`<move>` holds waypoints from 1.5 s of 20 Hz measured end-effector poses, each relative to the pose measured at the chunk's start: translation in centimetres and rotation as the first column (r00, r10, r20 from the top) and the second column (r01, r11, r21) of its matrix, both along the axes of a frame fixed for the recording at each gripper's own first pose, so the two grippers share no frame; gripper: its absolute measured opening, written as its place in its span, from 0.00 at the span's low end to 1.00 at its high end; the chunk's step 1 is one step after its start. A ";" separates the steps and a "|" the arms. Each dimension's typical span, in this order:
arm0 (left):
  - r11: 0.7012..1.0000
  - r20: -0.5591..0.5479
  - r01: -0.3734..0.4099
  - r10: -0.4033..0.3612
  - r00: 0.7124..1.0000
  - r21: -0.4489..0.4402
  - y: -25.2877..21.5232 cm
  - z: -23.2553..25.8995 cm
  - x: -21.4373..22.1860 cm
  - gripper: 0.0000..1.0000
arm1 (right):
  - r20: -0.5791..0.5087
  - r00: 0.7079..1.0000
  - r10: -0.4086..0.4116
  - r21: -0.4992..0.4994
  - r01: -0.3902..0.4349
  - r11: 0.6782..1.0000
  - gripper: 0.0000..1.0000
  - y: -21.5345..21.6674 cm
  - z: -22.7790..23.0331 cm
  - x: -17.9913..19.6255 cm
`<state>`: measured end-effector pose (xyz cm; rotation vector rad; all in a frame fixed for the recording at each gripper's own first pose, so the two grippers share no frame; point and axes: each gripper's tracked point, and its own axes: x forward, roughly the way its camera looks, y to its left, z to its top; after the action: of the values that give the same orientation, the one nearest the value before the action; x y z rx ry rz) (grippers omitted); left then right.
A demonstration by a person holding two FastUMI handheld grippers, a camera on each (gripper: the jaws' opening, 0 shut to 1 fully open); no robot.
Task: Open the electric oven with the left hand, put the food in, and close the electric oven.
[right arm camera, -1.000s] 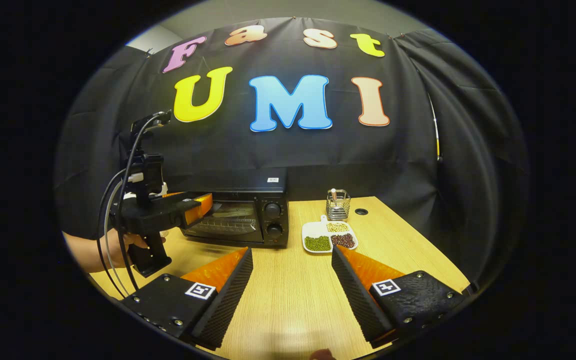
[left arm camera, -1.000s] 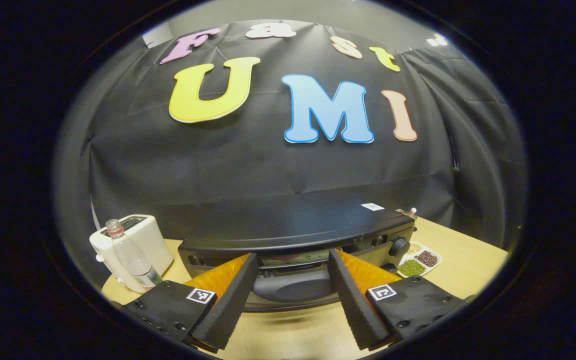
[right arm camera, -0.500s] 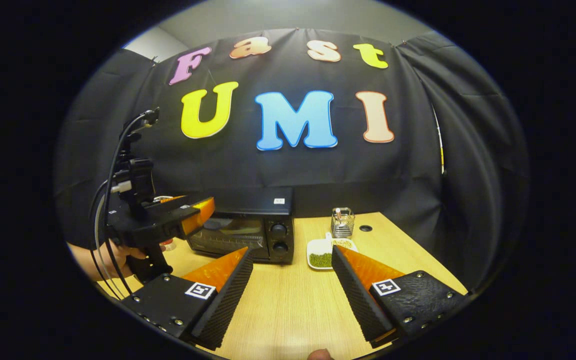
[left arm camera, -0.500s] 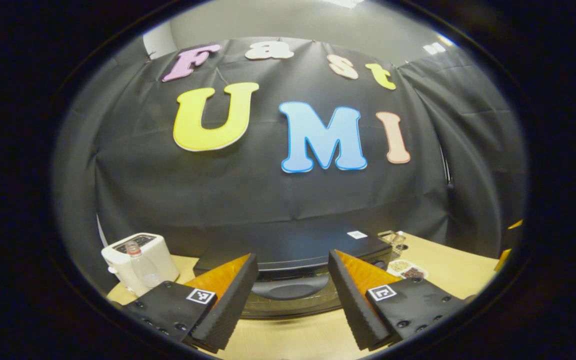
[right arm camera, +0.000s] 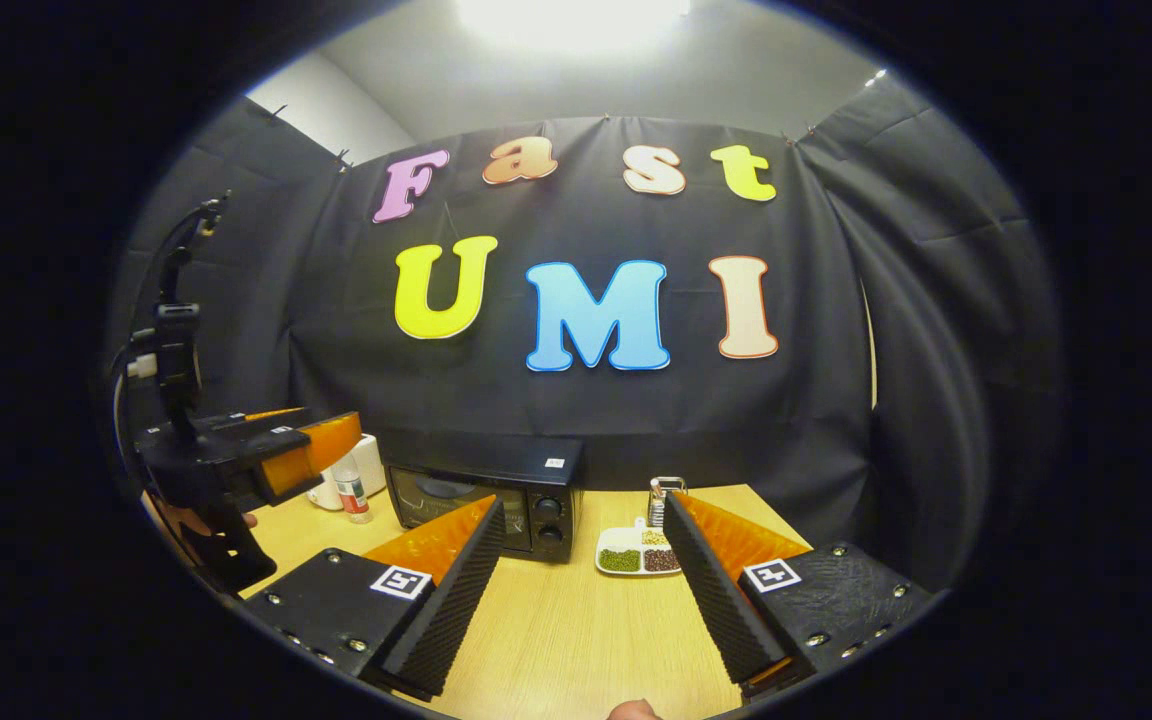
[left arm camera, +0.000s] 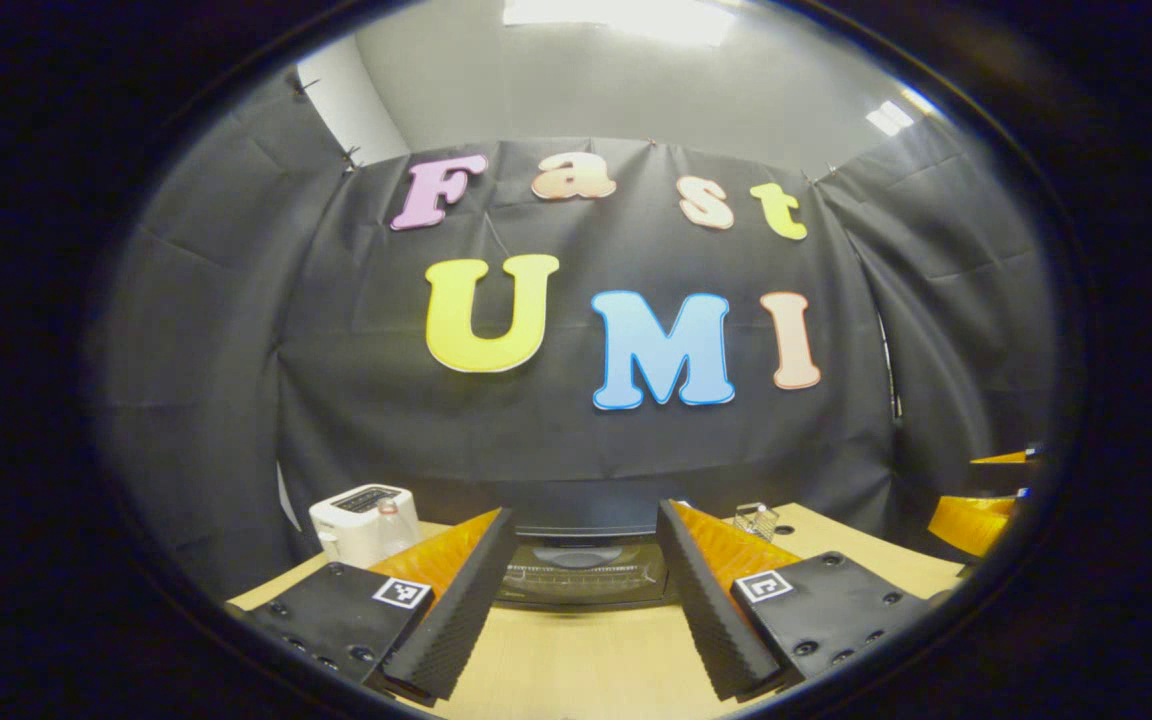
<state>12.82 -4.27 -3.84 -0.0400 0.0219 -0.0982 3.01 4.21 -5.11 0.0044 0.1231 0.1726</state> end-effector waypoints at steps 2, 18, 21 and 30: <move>0.999 0.016 -0.029 0.028 0.999 0.023 0.5 1.5 -4.0 0.99 | 0.019 1.000 -0.004 0.012 0.004 1.000 0.98 -1.2 0.7 -1.3; 0.999 0.040 -0.018 0.017 0.999 0.047 1.2 4.0 -11.1 0.90 | 0.070 0.996 -0.053 0.068 0.048 0.996 0.98 -1.1 4.1 -3.5; 0.999 0.054 -0.009 0.006 0.999 0.044 1.8 4.1 -10.7 1.00 | 0.079 0.994 -0.073 0.073 0.067 0.995 0.98 -1.1 4.7 -3.3; 0.999 0.057 -0.024 0.022 0.998 0.029 5.0 3.6 -9.9 1.00 | 0.111 0.991 -0.081 0.056 0.075 0.996 0.98 1.0 5.9 -3.0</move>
<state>2.92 0.78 -0.21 -0.0080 -0.0334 -0.0760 -0.04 5.22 0.82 0.0505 0.0056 0.0975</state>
